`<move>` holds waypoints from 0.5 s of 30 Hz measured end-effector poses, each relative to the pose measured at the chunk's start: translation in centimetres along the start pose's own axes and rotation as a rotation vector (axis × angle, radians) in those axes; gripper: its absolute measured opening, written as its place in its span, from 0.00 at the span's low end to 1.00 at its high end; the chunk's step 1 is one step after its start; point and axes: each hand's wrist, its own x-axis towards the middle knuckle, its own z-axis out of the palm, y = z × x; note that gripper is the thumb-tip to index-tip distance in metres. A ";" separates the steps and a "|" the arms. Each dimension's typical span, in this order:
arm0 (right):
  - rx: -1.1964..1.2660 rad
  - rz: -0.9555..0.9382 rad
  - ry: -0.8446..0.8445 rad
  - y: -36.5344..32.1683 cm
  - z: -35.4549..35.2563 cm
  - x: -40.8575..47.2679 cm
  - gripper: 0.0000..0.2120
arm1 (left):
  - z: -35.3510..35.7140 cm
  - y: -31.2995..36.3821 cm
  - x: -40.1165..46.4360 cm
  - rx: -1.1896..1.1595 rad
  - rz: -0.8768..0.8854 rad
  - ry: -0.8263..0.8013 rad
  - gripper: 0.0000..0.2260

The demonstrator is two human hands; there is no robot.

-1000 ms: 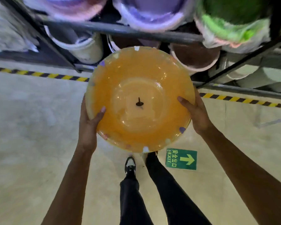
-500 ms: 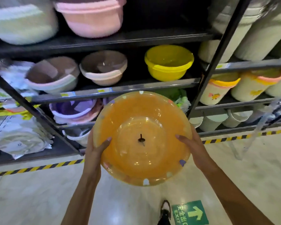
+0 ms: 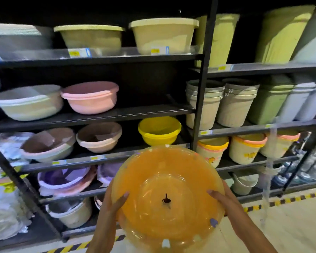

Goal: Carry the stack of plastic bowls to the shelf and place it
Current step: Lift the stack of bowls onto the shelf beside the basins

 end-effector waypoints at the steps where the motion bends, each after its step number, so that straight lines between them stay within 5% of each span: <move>1: -0.002 -0.025 -0.014 -1.1 -0.8 0.7 0.41 | 1.2 0.6 0.1 -0.026 0.018 -0.008 0.31; 6: 0.025 -0.126 -0.112 -6.2 -4.2 3.7 0.23 | 7.1 3.5 0.2 -0.010 0.131 -0.010 0.30; 8: -0.010 -0.158 -0.128 -8.1 -4.8 5.1 0.26 | 8.6 4.7 0.2 -0.028 0.187 0.001 0.30; 11: -0.027 -0.198 -0.156 -11.1 -4.7 6.7 0.29 | 10.2 6.5 0.9 -0.024 0.240 0.031 0.46; 15: -0.055 -0.210 -0.180 -14.6 -3.6 9.3 0.39 | 11.6 9.6 3.2 -0.002 0.259 0.061 0.33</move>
